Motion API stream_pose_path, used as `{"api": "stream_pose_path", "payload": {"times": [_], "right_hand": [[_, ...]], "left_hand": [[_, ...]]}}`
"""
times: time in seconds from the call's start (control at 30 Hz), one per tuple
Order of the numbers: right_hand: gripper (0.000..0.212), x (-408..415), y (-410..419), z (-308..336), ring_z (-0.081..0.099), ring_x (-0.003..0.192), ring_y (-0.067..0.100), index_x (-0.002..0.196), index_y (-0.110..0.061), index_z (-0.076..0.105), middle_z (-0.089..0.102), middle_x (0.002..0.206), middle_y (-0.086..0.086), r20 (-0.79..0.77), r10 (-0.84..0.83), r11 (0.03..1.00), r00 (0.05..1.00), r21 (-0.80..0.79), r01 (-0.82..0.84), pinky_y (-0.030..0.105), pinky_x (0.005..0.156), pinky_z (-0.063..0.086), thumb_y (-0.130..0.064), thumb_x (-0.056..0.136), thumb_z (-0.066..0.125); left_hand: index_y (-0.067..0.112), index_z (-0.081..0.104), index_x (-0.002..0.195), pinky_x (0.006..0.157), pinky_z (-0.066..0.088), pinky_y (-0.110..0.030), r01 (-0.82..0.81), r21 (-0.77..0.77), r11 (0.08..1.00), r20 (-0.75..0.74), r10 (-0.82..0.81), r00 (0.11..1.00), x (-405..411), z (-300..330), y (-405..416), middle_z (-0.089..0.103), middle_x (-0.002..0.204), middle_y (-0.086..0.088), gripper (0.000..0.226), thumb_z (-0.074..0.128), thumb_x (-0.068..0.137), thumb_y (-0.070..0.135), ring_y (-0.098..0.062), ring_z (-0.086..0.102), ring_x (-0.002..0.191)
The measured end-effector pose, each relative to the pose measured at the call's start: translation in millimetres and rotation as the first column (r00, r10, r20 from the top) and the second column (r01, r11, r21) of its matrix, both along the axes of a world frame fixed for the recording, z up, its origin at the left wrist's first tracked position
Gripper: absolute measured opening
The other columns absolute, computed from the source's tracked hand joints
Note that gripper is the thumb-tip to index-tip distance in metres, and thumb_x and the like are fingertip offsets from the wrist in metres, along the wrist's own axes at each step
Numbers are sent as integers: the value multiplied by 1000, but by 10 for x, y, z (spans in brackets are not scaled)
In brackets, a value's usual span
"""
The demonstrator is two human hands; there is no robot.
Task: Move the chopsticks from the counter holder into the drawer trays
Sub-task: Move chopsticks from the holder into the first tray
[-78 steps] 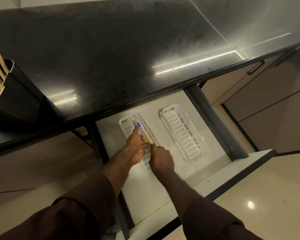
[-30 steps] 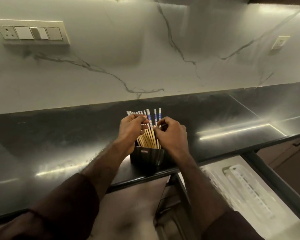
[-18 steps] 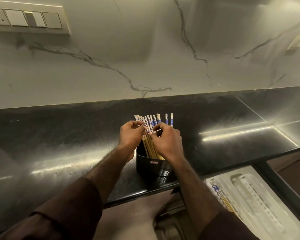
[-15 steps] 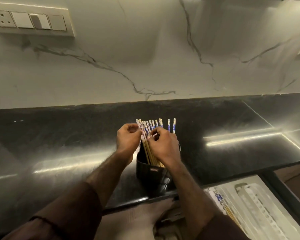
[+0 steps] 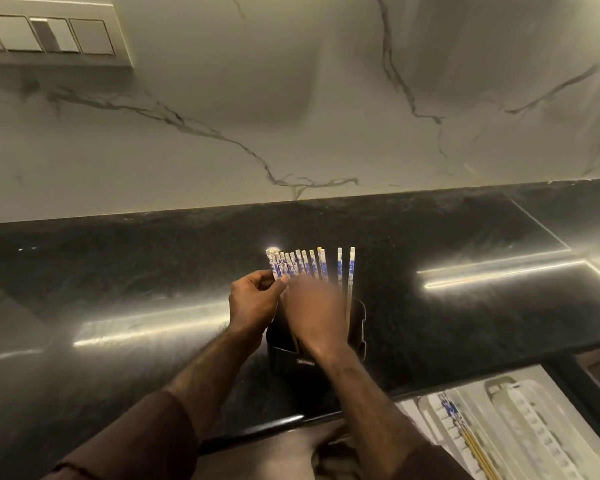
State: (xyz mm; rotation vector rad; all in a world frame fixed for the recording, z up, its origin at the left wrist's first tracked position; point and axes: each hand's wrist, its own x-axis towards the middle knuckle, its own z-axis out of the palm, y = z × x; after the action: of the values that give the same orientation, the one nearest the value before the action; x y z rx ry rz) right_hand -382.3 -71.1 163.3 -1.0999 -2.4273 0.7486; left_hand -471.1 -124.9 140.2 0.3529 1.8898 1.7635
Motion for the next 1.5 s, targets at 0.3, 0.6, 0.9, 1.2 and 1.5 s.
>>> {"api": "stream_pose_path", "payload": {"times": [0.3,0.6,0.9,1.2,1.5], "right_hand": [[23,-76,-55,-5,67,90,12,115,-20,65,71,101,-1,26,-58,998,998,-23,58,34,81,58,-27,95,56],[20,-86,-61,-18,67,84,8,108,-21,69,73,96,-5,23,-108,994,994,-9,108,29,77,57,-29,93,59],[21,-46,-98,22,57,74,-1,111,-24,70,73,97,-8,24,-61,998,998,-11,61,6,58,33,-29,93,61],[23,88,-91,270,65,84,0,110,-24,72,75,99,-8,-108,-67,977,992,-210,43,21,78,49,-33,92,62],[19,690,-291,617,72,92,12,109,-22,71,75,99,-1,-255,-137,809,957,-587,-41,40,89,57,-23,96,58]], "left_hand": [[27,75,88,75,59,-25,91,-14,996,-28,-92,995,-92,-7,-24,78,86,8,9,76,84,19,-5,74,85],[26,78,84,84,61,-39,71,-42,997,-84,-74,994,-141,-1,-27,78,82,8,7,78,82,19,-6,74,81],[26,74,76,78,61,-46,33,-6,999,-74,-33,997,-205,229,-12,78,79,-1,13,77,83,15,-19,76,77],[18,72,88,76,62,-45,191,136,972,-69,-183,981,-343,814,-57,75,87,-9,4,71,87,14,-25,75,84],[2,68,101,62,61,-35,283,289,914,58,-312,948,-425,1175,18,77,90,-14,15,67,91,13,-25,77,81]]}}
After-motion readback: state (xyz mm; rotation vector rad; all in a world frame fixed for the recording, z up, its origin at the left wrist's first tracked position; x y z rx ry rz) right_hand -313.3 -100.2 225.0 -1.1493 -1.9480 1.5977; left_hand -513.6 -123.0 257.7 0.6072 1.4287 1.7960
